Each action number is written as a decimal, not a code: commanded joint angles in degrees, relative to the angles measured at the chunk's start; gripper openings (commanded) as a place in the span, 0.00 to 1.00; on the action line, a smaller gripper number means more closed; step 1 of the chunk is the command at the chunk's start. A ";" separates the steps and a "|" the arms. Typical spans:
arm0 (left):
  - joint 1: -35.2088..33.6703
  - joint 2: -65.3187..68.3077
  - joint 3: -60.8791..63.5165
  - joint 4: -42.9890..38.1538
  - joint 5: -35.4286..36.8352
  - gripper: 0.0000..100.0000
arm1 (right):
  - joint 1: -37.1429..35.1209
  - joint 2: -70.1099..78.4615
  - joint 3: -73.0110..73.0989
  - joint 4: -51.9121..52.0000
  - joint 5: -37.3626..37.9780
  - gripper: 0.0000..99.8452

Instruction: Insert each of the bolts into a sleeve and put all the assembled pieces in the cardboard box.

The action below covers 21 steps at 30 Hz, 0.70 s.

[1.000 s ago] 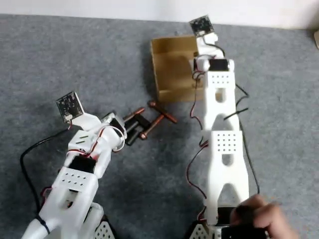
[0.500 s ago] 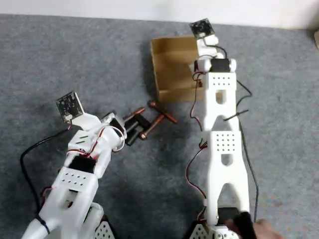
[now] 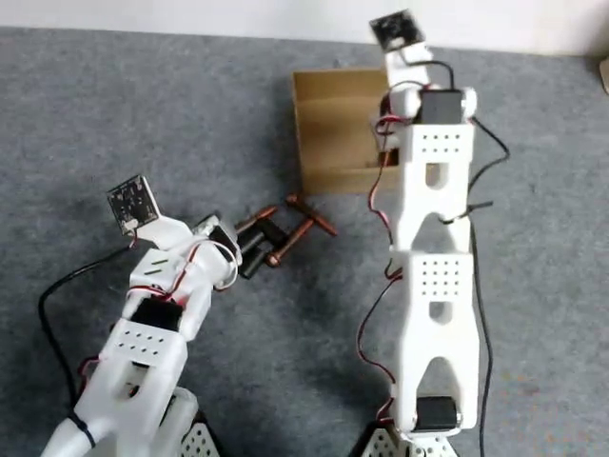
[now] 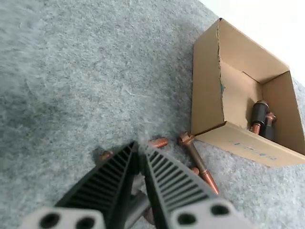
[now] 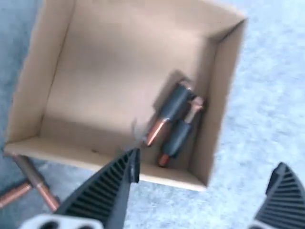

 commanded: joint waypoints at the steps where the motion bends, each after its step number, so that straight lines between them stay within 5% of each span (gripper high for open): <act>1: -0.40 -0.57 -3.30 -1.32 0.26 0.01 | 2.07 -8.66 -7.87 1.54 -2.20 0.38; 10: -2.86 -0.66 -3.74 -1.32 0.44 0.01 | 0.40 -29.05 10.15 1.54 -2.90 0.38; 21: -2.51 1.27 -7.87 1.58 -2.11 0.01 | -9.71 -75.65 75.47 0.57 -4.40 0.38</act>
